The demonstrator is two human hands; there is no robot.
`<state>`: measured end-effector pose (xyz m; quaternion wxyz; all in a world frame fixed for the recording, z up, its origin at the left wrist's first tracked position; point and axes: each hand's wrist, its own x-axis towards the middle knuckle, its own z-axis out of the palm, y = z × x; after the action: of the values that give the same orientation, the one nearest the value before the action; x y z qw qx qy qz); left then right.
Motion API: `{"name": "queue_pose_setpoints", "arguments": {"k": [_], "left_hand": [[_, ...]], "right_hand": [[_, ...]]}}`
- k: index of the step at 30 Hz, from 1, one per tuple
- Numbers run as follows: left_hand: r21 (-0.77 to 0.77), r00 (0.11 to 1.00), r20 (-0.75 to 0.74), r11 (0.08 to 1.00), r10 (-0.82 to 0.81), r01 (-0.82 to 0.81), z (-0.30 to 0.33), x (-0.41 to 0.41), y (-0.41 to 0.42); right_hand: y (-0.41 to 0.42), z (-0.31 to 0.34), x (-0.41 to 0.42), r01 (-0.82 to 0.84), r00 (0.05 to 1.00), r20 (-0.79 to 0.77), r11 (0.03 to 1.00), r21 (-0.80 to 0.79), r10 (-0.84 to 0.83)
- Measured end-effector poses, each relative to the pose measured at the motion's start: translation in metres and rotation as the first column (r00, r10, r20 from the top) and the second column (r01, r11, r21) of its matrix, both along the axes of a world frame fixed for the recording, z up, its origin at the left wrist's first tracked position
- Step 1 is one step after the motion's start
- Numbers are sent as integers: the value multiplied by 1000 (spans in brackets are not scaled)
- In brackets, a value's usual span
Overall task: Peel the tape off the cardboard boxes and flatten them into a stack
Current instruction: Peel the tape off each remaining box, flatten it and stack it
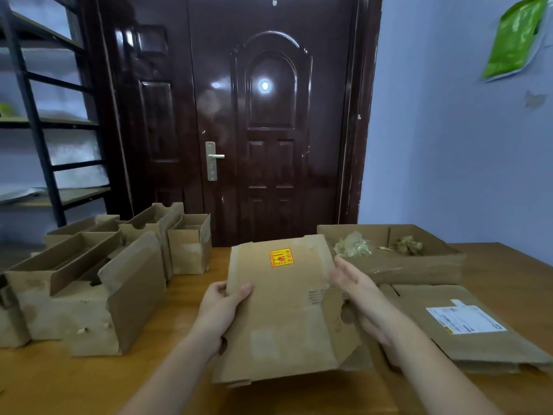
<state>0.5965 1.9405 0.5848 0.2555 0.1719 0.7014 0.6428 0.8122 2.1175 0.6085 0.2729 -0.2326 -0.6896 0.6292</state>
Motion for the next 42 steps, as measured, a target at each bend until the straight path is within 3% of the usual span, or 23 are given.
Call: {"name": "queue_pose_setpoints", "arguments": {"k": [2, 4, 7, 10, 19, 29, 32, 34, 36, 39, 42], "left_hand": [[-25, 996, -81, 999, 24, -26, -8, -4, 4], [-54, 982, -186, 998, 26, -37, -17, -9, 8], [-123, 935, -355, 992, -16, -30, -29, -15, 9], [-201, 868, -491, 979, -71, -33, -39, -17, 9], [-398, 722, -663, 910, -198, -115, -60, -24, 21], [-644, 595, -652, 757, -470, -108, -71, -32, 32], [-637, 563, -666, 765, -489, -89, -65, -38, 29], [-612, 539, -687, 788, -487, -67, -56, -42, 26], [-590, 510, -702, 807, -497, -25, -42, -45, 22], [-567, 462, -717, 822, -521, 47, -21, -46, 16], [-524, 434, -741, 845, -512, 103, -3, -45, 12]], "right_hand": [[0, -1, 0, -85, 987, 148, 987, 134, 65], [2, -6, -1, -117, 951, 308, 944, 309, 17], [2, -18, -3, -155, 908, 409, 838, 522, -87], [3, -35, -6, -153, 884, 454, 847, 509, -114], [6, -61, -19, -61, 888, 440, 914, 402, -134], [17, -70, -31, -186, 823, 558, 877, 444, -108], [17, -71, -32, -63, 908, 410, 939, 339, -86], [17, -70, -32, 105, 969, 205, 983, 152, -135], [21, -64, -31, 241, 967, 107, 966, -90, -231], [29, -50, -25, 252, 968, 73, 910, -328, -242], [30, -37, -19, 182, 983, 92, 916, -356, -159]]}}
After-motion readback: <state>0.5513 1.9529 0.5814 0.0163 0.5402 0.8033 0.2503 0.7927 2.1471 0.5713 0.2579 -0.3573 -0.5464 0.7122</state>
